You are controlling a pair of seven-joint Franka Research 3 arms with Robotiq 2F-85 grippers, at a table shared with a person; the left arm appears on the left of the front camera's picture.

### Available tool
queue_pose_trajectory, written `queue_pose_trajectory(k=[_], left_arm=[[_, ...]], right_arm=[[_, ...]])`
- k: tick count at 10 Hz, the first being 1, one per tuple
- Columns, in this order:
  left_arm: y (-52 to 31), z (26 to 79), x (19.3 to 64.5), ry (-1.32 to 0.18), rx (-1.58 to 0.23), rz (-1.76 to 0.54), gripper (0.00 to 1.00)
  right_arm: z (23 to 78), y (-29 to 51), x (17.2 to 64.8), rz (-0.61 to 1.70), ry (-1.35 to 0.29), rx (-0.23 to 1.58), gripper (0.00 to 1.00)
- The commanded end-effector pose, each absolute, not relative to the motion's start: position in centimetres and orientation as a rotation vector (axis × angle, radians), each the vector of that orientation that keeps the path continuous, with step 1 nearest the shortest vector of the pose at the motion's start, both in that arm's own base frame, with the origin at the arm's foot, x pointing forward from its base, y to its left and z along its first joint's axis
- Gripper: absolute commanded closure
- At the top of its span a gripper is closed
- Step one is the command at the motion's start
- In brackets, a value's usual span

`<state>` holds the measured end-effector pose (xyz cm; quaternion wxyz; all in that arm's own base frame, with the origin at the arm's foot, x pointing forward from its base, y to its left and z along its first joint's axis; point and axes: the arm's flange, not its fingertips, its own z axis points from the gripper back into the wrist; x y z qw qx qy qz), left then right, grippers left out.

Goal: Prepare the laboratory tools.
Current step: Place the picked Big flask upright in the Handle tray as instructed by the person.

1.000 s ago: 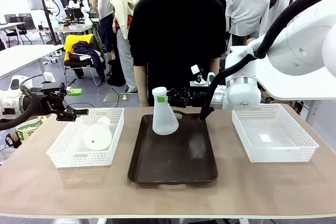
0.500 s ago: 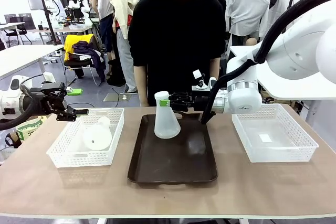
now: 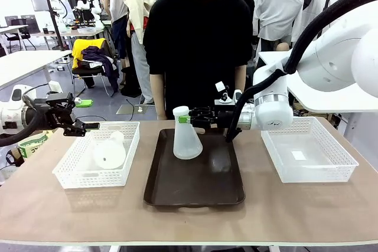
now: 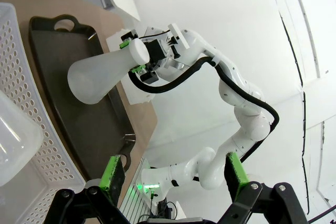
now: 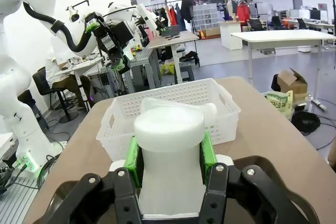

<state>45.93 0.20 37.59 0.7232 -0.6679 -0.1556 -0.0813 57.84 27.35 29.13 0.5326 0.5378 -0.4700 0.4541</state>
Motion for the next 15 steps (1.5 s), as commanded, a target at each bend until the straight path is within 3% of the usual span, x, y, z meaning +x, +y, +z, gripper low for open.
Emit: queue_pose_trajectory(k=[1, 6, 7, 12, 15], left_arm=[[0.3, 37.7, 45.9, -0.350, -1.471, -0.178, 0.00], [0.3, 37.7, 45.9, -0.350, -1.471, -0.178, 0.00], [0.3, 37.7, 45.9, -0.350, -1.471, -0.178, 0.00], [0.3, 37.7, 45.9, -0.350, -1.471, -0.178, 0.00], [0.3, 37.7, 45.9, -0.350, -1.471, -0.178, 0.00]], right_arm=[[29.4, 27.6, 58.7, 1.088, -1.096, 1.288, 0.87], [30.1, 27.4, 58.2, 1.141, -1.064, 1.260, 0.07], [30.1, 27.3, 58.2, 1.154, -1.051, 1.256, 0.00], [31.1, 25.1, 57.5, 1.230, -0.930, 1.224, 0.00], [30.9, 25.1, 57.9, 1.221, -0.965, 1.227, 0.00]])
